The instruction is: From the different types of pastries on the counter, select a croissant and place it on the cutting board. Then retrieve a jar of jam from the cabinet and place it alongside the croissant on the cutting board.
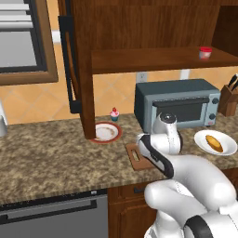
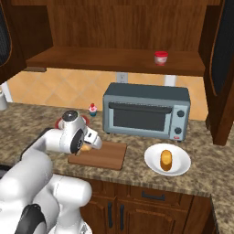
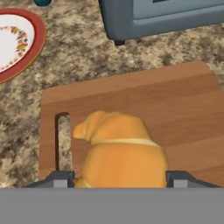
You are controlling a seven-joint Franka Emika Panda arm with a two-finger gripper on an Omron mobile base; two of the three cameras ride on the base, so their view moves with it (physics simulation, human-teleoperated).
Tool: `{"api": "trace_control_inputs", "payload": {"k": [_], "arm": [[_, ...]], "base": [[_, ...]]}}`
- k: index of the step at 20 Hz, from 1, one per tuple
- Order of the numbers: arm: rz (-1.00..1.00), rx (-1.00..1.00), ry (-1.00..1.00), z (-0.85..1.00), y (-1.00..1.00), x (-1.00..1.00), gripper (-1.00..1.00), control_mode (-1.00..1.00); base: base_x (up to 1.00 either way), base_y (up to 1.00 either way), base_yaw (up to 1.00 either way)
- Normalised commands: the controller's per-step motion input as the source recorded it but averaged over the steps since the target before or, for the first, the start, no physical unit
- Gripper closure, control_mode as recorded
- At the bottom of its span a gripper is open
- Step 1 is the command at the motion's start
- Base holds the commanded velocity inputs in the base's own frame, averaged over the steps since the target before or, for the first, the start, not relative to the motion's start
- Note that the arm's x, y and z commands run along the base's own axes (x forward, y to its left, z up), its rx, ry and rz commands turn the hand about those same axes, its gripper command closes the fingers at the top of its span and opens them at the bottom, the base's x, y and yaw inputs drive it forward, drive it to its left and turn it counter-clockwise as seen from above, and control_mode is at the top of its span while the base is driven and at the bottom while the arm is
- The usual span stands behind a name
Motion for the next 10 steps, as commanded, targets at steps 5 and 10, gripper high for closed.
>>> {"api": "trace_control_inputs", "payload": {"k": [5,10], "arm": [[0.01,0.00,-0.13,-0.99,-0.02,0.00,1.00,-1.00],[0.00,0.01,-0.08,-0.73,-0.01,0.00,-1.00,-1.00]], "base": [[0.00,0.00,0.00],[0.00,0.00,0.00]]}}
